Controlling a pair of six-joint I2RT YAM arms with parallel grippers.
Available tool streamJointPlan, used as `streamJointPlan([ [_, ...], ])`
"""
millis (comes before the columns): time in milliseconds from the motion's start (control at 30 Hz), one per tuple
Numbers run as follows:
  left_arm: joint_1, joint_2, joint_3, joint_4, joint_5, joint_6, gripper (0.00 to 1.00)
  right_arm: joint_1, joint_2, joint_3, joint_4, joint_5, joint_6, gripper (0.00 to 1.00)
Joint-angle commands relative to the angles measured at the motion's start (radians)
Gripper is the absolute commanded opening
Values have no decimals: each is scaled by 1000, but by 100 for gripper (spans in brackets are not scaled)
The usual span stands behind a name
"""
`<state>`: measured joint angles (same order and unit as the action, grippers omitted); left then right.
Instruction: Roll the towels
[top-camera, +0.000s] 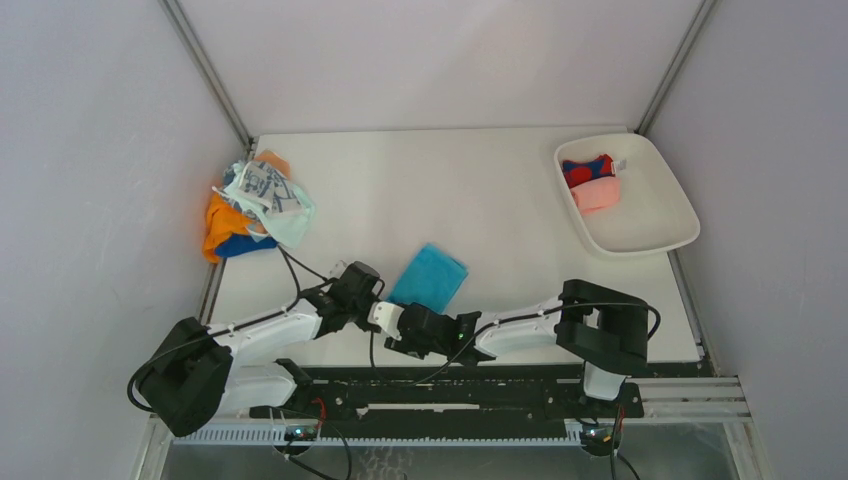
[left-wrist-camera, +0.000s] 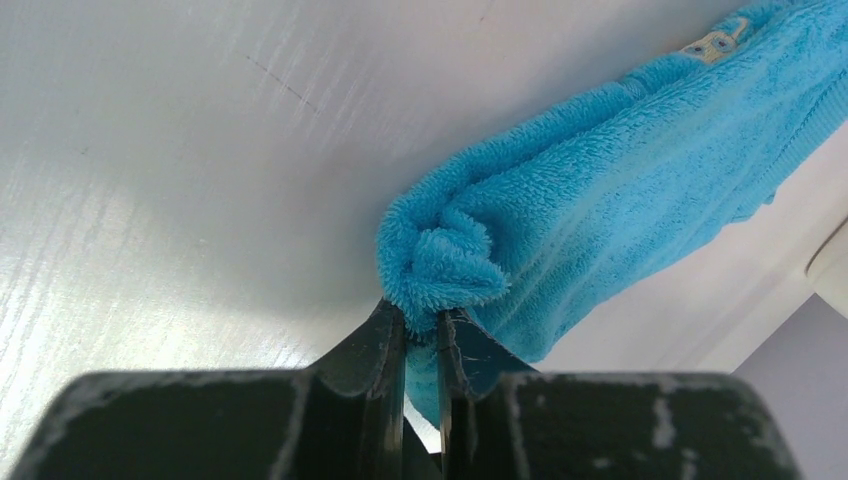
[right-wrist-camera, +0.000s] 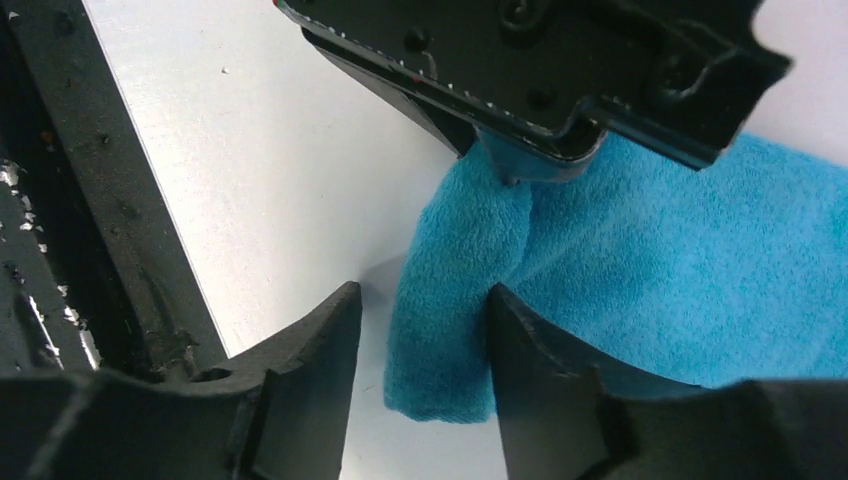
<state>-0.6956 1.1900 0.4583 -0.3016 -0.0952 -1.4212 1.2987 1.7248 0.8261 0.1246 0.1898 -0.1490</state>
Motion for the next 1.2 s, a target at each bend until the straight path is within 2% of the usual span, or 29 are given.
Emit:
streamJointPlan([
  [0, -4, -3, 27, -29, -25, 6, 17, 24, 19, 26, -52, 35, 10, 44],
  [100, -3, 8, 35, -39, -30, 4, 18, 37, 23, 17, -83, 50, 39, 30],
  [267, -2, 27, 42, -48, -28, -5, 18, 37, 44, 8, -112, 67, 94, 14],
  [367, 12, 2, 28, -59, -36, -18, 19, -9, 42, 2, -113, 20, 116, 1],
  [400, 24, -11, 19, -64, -38, -22, 18, -29, 38, 0, -110, -5, 120, 0],
  [633, 85, -157, -91, -133, -64, -85, 18, -143, 21, -6, -44, -226, 102, 0],
  [800, 96, -240, -113, -149, -90, -100, 19, -194, 46, 18, -27, -382, 124, 0],
  [933, 99, -233, -75, -136, -97, -65, 31, -260, 57, 34, -2, -602, 192, 0],
  [1100, 107, -275, -63, -106, -110, -42, 49, -379, 102, 28, 92, -862, 368, 0],
  [1167, 108, -316, -73, -95, -115, -39, 52, -420, 130, 20, 151, -944, 444, 0],
])
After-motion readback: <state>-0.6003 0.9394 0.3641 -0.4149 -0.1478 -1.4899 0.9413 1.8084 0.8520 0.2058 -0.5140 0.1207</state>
